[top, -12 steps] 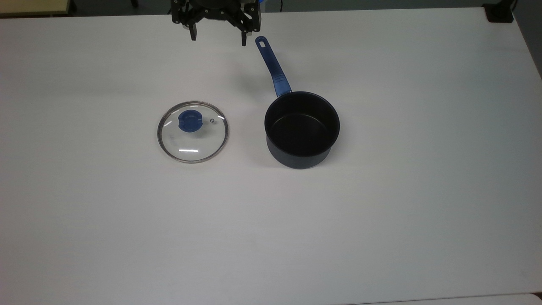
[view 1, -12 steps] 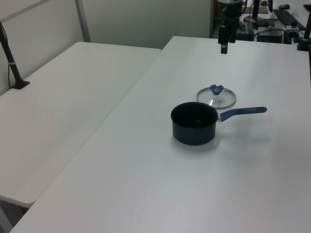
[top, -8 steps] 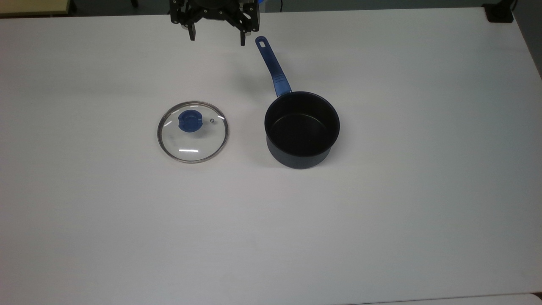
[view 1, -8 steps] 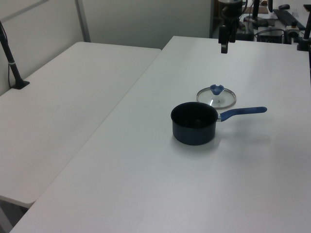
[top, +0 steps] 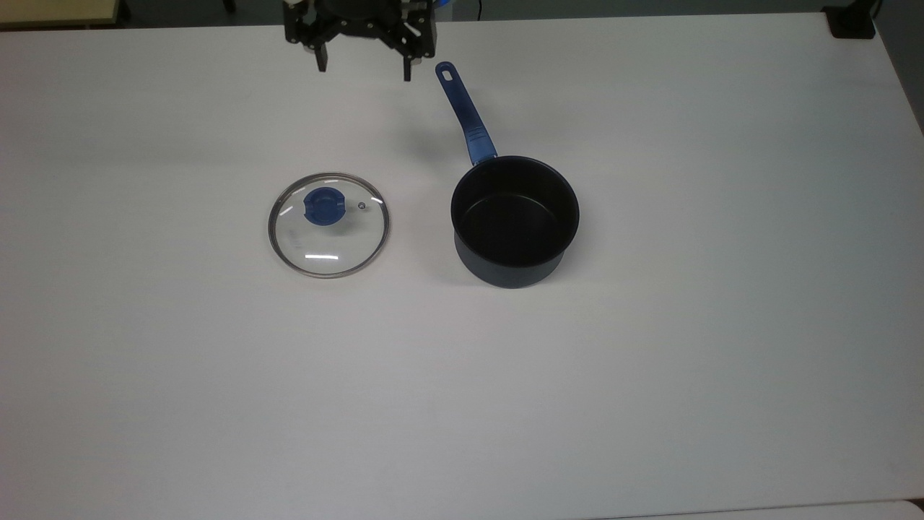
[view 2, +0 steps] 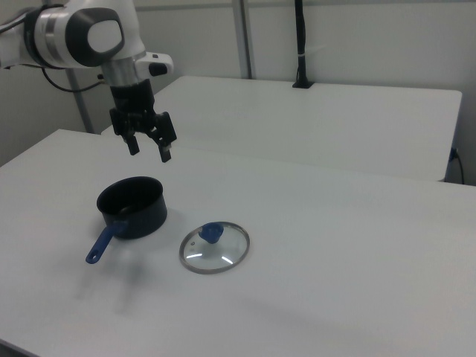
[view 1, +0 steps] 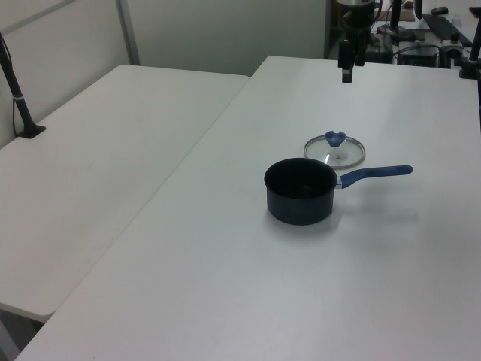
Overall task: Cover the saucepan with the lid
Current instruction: 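Move the open gripper toward the glass lid's blue knob, then lower the gripper over the blue knob of the glass lid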
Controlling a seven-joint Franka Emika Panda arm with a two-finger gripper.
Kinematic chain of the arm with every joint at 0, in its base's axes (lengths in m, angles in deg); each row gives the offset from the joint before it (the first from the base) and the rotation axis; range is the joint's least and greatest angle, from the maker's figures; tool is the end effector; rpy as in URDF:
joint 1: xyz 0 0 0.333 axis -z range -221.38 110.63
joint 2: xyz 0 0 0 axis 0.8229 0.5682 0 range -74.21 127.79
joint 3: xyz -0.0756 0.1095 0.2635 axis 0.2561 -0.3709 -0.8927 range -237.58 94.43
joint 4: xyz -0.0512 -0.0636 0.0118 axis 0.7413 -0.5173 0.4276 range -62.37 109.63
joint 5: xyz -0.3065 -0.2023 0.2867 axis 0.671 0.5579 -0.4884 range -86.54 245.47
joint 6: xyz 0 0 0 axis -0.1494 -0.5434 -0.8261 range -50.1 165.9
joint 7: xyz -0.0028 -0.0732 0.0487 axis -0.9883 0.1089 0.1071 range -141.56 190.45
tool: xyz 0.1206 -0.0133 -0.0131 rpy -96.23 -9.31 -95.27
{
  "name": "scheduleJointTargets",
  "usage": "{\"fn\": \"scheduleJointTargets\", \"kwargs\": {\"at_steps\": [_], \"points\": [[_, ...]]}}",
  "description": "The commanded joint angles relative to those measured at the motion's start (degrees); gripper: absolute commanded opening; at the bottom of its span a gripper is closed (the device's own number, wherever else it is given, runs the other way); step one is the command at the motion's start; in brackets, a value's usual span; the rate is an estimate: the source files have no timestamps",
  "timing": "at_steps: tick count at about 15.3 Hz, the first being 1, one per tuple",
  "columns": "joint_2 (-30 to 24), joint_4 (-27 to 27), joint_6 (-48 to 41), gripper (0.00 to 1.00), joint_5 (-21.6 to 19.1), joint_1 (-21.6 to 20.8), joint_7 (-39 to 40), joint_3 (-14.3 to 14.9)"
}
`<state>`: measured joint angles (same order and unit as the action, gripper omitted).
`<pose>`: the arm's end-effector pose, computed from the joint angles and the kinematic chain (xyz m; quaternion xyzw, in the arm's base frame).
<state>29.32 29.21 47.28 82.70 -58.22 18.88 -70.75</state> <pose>0.6451 0.0166 0.5169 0.9991 -0.0274 -0.0132 0.0293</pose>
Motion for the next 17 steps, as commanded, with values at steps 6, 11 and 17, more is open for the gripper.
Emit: {"fn": "scheduleJointTargets", "kwargs": {"at_steps": [6, 11, 17], "points": [[5.02, 4.51, 5.90, 1.00, 0.63, 4.06, 10.28, 0.31], [10.64, 6.64, 13.99, 1.00, 0.89, 4.95, 14.53, 0.40], [14.34, 9.19, 22.00, 1.00, 3.00, 7.41, 14.62, 0.40]]}}
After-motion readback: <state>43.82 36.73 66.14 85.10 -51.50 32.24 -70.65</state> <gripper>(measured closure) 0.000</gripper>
